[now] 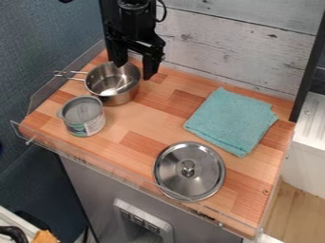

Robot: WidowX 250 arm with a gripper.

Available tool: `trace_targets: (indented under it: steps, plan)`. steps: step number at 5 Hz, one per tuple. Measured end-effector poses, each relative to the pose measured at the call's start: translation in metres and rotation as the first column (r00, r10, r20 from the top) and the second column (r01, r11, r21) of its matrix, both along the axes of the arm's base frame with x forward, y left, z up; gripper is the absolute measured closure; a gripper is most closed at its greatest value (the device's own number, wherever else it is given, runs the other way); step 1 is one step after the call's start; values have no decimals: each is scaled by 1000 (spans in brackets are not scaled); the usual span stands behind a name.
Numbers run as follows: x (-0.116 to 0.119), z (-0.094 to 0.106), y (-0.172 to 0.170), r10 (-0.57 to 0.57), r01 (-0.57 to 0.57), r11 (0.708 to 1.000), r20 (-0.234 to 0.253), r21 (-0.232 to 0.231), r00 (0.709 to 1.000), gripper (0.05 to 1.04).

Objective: Move the food can to the left of the pot cover

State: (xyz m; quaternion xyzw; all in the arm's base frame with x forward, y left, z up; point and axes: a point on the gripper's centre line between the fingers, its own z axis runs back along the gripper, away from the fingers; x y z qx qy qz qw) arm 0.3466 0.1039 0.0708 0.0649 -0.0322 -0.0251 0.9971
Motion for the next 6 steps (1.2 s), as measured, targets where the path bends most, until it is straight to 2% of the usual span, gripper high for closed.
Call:
trace_targets:
  steps: [1,2,3,4,5,6]
  plan:
    - [-3,-12,0,-3,3,1000,-35,-8,999,82]
    - [-17,-15,34,53,-53,999,-47,-5,997,82]
    - [-39,-16,81,117,-115,992,-52,50,992,82]
    - [-59,-15,114,157,-153,986,-60,67,986,82]
    - [-73,-15,133,158,-153,985,-74,74,985,82]
    - [-81,-21,135,139,-132,988,-91,86,986,82]
